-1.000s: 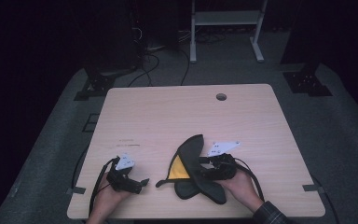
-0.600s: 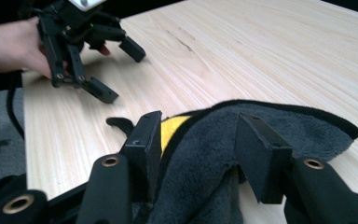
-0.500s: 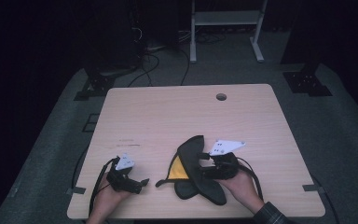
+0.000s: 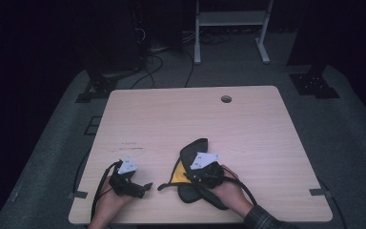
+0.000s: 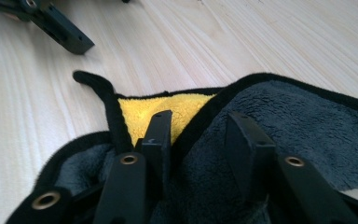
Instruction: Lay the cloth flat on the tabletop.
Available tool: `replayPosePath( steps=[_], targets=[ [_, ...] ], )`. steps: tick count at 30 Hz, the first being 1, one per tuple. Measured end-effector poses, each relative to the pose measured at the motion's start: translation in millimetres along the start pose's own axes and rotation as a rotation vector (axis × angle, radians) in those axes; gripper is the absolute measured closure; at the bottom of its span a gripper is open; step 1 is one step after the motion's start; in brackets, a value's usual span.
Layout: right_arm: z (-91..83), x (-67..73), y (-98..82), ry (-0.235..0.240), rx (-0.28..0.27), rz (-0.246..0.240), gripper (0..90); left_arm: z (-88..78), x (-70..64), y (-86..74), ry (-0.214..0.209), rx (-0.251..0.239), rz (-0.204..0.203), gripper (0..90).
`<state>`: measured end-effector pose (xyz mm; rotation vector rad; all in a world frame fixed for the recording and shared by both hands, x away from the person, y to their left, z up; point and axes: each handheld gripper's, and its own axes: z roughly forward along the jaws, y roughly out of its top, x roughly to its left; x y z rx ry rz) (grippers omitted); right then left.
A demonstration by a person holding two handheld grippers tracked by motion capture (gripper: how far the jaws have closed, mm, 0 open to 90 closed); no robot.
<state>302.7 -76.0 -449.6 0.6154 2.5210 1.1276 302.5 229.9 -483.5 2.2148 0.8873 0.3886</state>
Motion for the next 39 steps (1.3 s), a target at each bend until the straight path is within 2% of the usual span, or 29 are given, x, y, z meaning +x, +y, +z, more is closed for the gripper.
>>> replayPosePath(
  steps=[1, 2, 4, 5, 8, 13, 14, 19, 23, 24, 25, 27, 30, 31, 32, 33, 34, 35, 37, 38, 39],
  targets=[
    [0.0, 0.0, 0.0, 0.000, 0.000, 0.000, 61.6, 0.0, 0.0, 0.0, 0.000, 0.000, 0.000, 0.0],
    [0.2, 1.6, -0.8, -0.021, 0.001, -0.022, 67.0, 0.0, 0.0, 0.0, 0.000, 0.000, 0.000, 0.0],
    [-1.9, 0.6, -0.9, -0.021, -0.009, -0.024, 73.9, -0.1, 0.0, 0.0, 0.000, 0.000, 0.000, 0.0],
    [-1.9, 0.6, -0.9, -0.021, -0.009, -0.024, 73.9, -0.1, 0.0, 0.0, 0.000, 0.000, 0.000, 0.0],
    [-11.1, -7.1, -0.2, 0.008, -0.037, 0.025, 80.1, -0.2, 0.0, -0.1, 0.000, 0.001, 0.001, 0.0],
    [-24.1, -18.4, 0.1, 0.020, -0.066, 0.073, 81.9, -0.2, 0.0, -0.1, -0.001, 0.001, 0.001, 0.0],
    [-32.2, -24.7, -0.4, 0.023, -0.083, 0.098, 81.9, -0.4, -0.1, -0.3, -0.001, 0.001, 0.002, 0.0],
    [-57.8, -42.5, -5.0, -0.012, -0.127, 0.148, 81.9, -0.4, -0.1, -0.4, -0.001, 0.000, 0.002, 0.0],
    [-77.6, -63.4, -16.4, -0.065, -0.139, 0.194, 81.9, -0.4, -0.2, -0.5, -0.001, -0.002, 0.000, 0.0],
    [-77.6, -63.4, -16.4, -0.065, -0.139, 0.194, 81.9, -0.4, -0.2, -0.5, -0.001, -0.002, 0.000, 0.0],
    [-81.4, -69.2, -20.2, -0.076, -0.140, 0.205, 81.9, -0.5, -0.2, -0.6, -0.001, -0.002, 0.000, 0.0],
    [-89.7, -86.1, -31.9, -0.100, -0.128, 0.244, 81.9, -0.7, -0.1, -0.6, 0.000, 0.000, 0.002, 0.0],
    [-91.1, -102.3, -45.4, -0.121, -0.098, 0.278, 81.9, -0.7, -0.1, -0.6, 0.000, 0.000, 0.002, 0.0],
    [-91.1, -102.3, -45.4, -0.121, -0.098, 0.278, 81.9, -0.7, -0.1, -0.6, 0.000, 0.000, 0.002, 0.0],
    [-89.5, -111.8, -55.2, -0.139, -0.070, 0.293, 82.1, -0.7, -0.1, -0.7, -0.001, -0.001, 0.002, 0.0],
    [-89.5, -111.8, -55.2, -0.139, -0.070, 0.293, 82.1, -0.7, -0.1, -0.7, -0.001, -0.001, 0.002, 0.0],
    [-86.4, -121.0, -65.1, -0.151, -0.034, 0.307, 82.1, -0.7, -0.1, -0.7, 0.000, -0.001, 0.002, 0.0],
    [-86.4, -121.0, -65.1, -0.151, -0.034, 0.307, 82.1, -0.7, -0.1, -0.7, 0.000, -0.001, 0.002, 0.0],
    [-81.9, -129.9, -74.3, -0.160, 0.006, 0.329, 82.0, -0.7, -0.1, -0.7, 0.000, 0.000, 0.002, 0.0],
    [-76.1, -137.2, -82.8, -0.171, 0.049, 0.358, 81.6, -0.7, -0.1, -0.7, 0.000, -0.001, 0.002, 0.0],
    [-76.1, -137.2, -82.8, -0.171, 0.049, 0.358, 81.6, -0.7, -0.1, -0.7, 0.000, -0.001, 0.002, 0.0]
  ],
)
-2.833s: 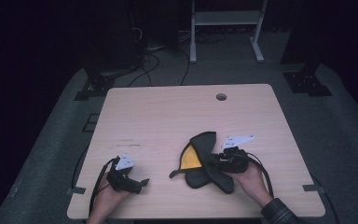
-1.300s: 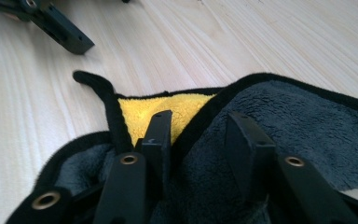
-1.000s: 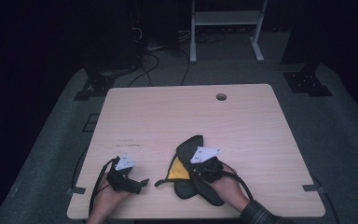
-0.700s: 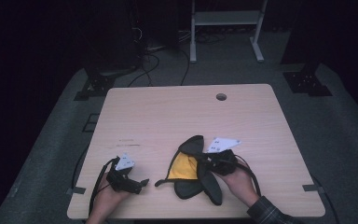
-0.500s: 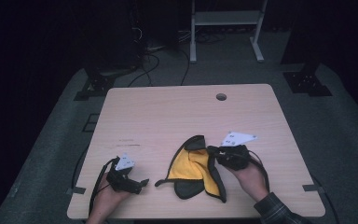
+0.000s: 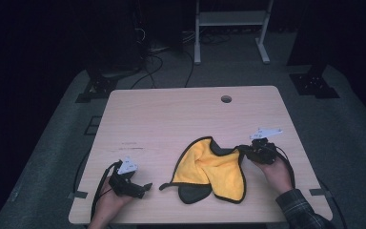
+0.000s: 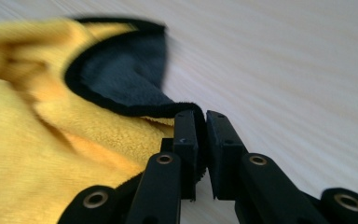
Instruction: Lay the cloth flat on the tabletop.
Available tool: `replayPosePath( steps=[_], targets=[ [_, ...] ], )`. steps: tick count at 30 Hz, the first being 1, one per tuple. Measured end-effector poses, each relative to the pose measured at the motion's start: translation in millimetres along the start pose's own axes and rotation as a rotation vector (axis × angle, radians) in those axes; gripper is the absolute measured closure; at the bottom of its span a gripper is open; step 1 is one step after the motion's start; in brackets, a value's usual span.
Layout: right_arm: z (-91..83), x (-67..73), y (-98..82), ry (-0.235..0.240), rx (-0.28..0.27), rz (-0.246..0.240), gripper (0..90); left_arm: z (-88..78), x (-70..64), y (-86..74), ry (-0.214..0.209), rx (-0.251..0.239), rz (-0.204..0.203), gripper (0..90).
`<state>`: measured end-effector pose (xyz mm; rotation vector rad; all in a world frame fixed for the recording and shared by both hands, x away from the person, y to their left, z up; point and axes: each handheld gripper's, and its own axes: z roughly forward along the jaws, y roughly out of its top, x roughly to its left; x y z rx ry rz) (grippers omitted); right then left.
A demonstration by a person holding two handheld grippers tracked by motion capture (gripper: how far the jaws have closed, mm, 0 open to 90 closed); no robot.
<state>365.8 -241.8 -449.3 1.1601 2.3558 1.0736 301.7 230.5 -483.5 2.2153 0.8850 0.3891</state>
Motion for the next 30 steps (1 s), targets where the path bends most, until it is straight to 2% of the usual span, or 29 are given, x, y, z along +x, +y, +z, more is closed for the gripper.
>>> replayPosePath(
  steps=[1, 2, 5, 9, 10, 11, 12, 13, 14, 15, 16, 17, 18, 19, 20, 21, 22, 23, 24, 26, 28, 29, 30],
  targets=[
    [5.5, -5.5, -3.5, -0.011, 0.028, 0.013, 78.6, -0.2, 0.0, -0.1, 0.000, 0.001, 0.000, 0.0],
    [5.9, -6.6, -3.7, -0.015, 0.028, 0.019, 74.9, -0.2, 0.0, -0.1, 0.000, 0.001, -0.001, 0.0],
    [-3.6, -3.5, 0.9, -0.005, -0.019, 0.014, 65.7, -0.2, 0.0, -0.1, 0.000, 0.001, 0.000, 0.0],
    [-17.4, 12.6, 13.0, 0.076, -0.100, -0.031, 59.6, -0.2, 0.0, -0.1, 0.000, 0.001, -0.001, 0.0],
    [-17.4, 12.6, 13.0, 0.076, -0.100, -0.031, 59.6, -0.2, 0.0, -0.1, 0.000, 0.001, -0.001, 0.0],
    [-17.7, 23.4, 17.9, 0.119, -0.117, -0.064, 57.3, -0.2, 0.0, -0.1, 0.000, 0.001, 0.000, 0.0],
    [-16.0, 29.1, 19.6, 0.132, -0.119, -0.083, 56.4, -0.2, 0.0, -0.1, 0.000, 0.001, 0.000, 0.0],
    [-13.2, 34.7, 21.1, 0.138, -0.115, -0.102, 54.6, -0.2, 0.0, -0.1, 0.000, 0.001, -0.001, 0.0],
    [-13.2, 34.7, 21.1, 0.138, -0.115, -0.102, 54.6, -0.2, 0.0, -0.1, 0.000, 0.001, -0.001, 0.0],
    [-4.8, 43.2, 23.6, 0.133, -0.094, -0.140, 55.0, -0.2, 0.0, -0.1, 0.000, 0.001, 0.000, 0.0],
    [-4.8, 43.2, 23.6, 0.133, -0.094, -0.140, 55.0, -0.2, 0.0, -0.1, 0.000, 0.001, 0.000, 0.0],
    [5.6, 46.2, 24.8, 0.121, -0.071, -0.156, 59.3, -0.2, 0.0, -0.1, 0.000, 0.001, 0.000, 0.0],
    [5.6, 46.2, 24.8, 0.121, -0.071, -0.156, 59.3, -0.2, 0.0, -0.1, 0.000, 0.001, 0.000, 0.0],
    [16.6, 45.5, 25.0, 0.110, -0.038, -0.169, 64.4, -0.1, 0.0, -0.2, 0.000, 0.000, 0.000, 0.0],
    [20.4, 44.6, 24.5, 0.111, -0.025, -0.166, 71.7, -0.1, 0.0, -0.2, 0.000, 0.000, 0.000, 0.0],
    [22.7, 43.7, 24.2, 0.110, -0.019, -0.167, 74.9, -0.1, 0.0, -0.2, 0.000, -0.001, 0.000, 0.0],
    [22.7, 43.7, 24.2, 0.110, -0.019, -0.167, 74.9, -0.1, 0.0, -0.2, 0.000, -0.001, 0.000, 0.0],
    [22.7, 41.5, 24.5, 0.114, -0.027, -0.157, 82.0, -0.1, 0.0, -0.2, 0.000, -0.001, 0.000, 0.0],
    [21.3, 40.4, 25.1, 0.105, -0.039, -0.159, 83.3, -0.1, 0.0, -0.2, 0.000, -0.001, -0.001, 0.0],
    [18.0, 36.8, 27.1, 0.085, -0.049, -0.146, 84.0, -0.1, 0.0, -0.2, 0.000, 0.000, 0.000, 0.0],
    [14.1, 29.4, 31.2, 0.044, -0.064, -0.132, 84.3, -0.1, 0.0, -0.2, 0.000, -0.001, 0.000, 0.0],
    [12.2, 23.6, 33.2, 0.036, -0.076, -0.114, 84.5, -0.1, 0.0, -0.2, 0.000, -0.001, 0.000, 0.0],
    [12.2, 23.6, 33.2, 0.036, -0.076, -0.114, 84.5, -0.1, 0.0, -0.2, 0.000, -0.001, 0.000, 0.0]
  ],
)
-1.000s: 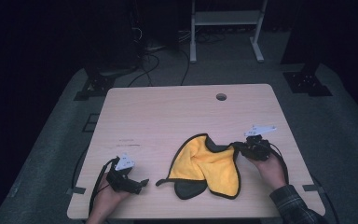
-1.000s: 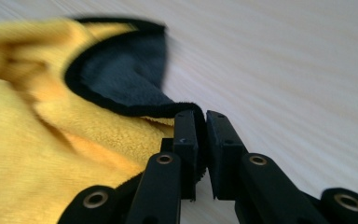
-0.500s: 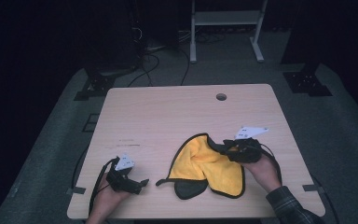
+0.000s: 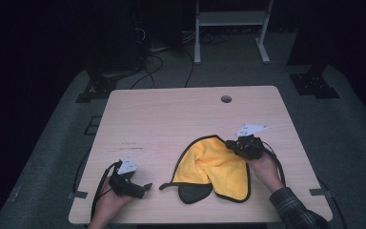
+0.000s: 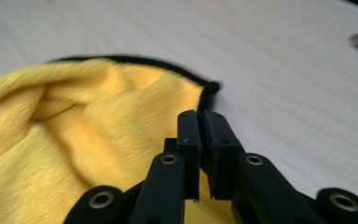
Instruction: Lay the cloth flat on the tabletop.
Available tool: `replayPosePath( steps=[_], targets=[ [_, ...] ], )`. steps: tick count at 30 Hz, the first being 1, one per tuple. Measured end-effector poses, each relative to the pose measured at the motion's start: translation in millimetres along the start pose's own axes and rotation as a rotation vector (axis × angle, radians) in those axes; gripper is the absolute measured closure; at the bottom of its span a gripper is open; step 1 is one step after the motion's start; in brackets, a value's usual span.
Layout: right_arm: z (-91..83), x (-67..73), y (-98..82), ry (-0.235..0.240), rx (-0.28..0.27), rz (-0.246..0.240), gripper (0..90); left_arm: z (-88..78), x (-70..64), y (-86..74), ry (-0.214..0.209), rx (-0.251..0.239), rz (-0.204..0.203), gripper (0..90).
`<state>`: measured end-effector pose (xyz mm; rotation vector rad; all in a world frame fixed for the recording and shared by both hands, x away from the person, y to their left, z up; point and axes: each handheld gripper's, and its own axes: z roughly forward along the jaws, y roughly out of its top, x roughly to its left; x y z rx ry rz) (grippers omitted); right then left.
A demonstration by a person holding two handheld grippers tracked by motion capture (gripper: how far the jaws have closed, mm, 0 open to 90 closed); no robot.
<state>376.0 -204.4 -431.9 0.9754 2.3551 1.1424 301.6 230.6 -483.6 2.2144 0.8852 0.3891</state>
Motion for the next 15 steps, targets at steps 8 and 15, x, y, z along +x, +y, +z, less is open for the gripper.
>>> replayPosePath(
  steps=[8, 15],
  targets=[
    [3.6, -51.4, -10.4, -0.113, -0.003, 0.103, 85.7, -2.7, -1.7, 5.1, -0.026, -0.030, 0.000, 0.0],
    [5.0, -58.2, -15.9, -0.129, 0.019, 0.109, 85.7, -2.0, -11.6, 28.1, -0.093, -0.136, -0.011, 0.0]
  ],
)
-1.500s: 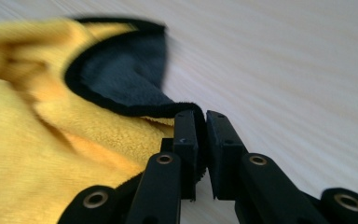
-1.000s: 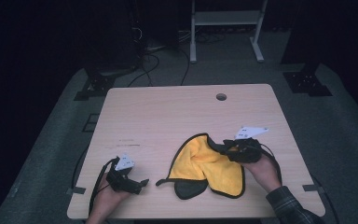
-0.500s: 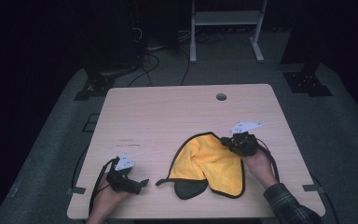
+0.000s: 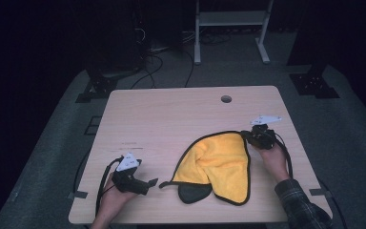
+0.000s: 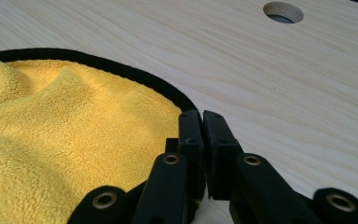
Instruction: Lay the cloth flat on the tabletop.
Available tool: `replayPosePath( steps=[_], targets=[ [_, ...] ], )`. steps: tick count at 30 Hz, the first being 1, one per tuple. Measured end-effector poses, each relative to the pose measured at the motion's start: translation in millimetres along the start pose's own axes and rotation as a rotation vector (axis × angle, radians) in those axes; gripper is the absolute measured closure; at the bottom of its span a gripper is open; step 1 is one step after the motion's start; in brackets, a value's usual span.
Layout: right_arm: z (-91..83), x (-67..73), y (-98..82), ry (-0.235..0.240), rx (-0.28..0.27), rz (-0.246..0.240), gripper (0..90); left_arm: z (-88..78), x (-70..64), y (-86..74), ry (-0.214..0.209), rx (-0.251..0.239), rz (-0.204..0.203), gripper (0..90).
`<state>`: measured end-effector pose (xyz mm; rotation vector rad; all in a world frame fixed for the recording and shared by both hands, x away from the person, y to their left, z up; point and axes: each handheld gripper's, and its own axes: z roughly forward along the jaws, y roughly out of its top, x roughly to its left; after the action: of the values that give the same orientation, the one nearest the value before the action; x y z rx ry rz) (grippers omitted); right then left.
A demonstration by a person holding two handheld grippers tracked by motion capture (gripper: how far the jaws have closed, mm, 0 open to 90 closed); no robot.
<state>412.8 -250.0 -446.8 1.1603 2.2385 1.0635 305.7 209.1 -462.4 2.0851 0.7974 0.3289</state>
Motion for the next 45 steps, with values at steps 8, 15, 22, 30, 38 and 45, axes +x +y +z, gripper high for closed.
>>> replayPosePath(
  steps=[8, 15, 22, 30, 38, 45],
  targets=[
    [0.5, 4.5, 0.8, 0.004, 0.006, -0.020, 85.5, 30.9, -12.6, 15.5, -0.057, 0.035, 0.007, 0.0],
    [1.0, 7.4, 1.3, 0.012, 0.009, -0.028, 85.5, 43.3, -16.4, 19.7, -0.051, 0.057, -0.003, 0.0],
    [0.2, 8.9, 1.7, 0.013, 0.008, -0.033, 85.5, 58.0, -25.2, 21.5, 0.016, 0.119, 0.044, 0.0],
    [-0.9, 8.7, 1.8, 0.014, 0.005, -0.039, 85.5, 57.4, -29.9, 18.7, 0.010, 0.122, 0.070, 14.5],
    [-2.6, 8.4, 1.6, 0.014, 0.005, -0.031, 85.5, 48.3, -22.3, 17.0, 0.007, 0.105, 0.066, 45.8],
    [-3.7, 7.0, 1.1, 0.016, 0.005, -0.028, 85.5, 45.4, -14.3, 17.8, 0.031, 0.109, 0.030, 67.7]
  ],
)
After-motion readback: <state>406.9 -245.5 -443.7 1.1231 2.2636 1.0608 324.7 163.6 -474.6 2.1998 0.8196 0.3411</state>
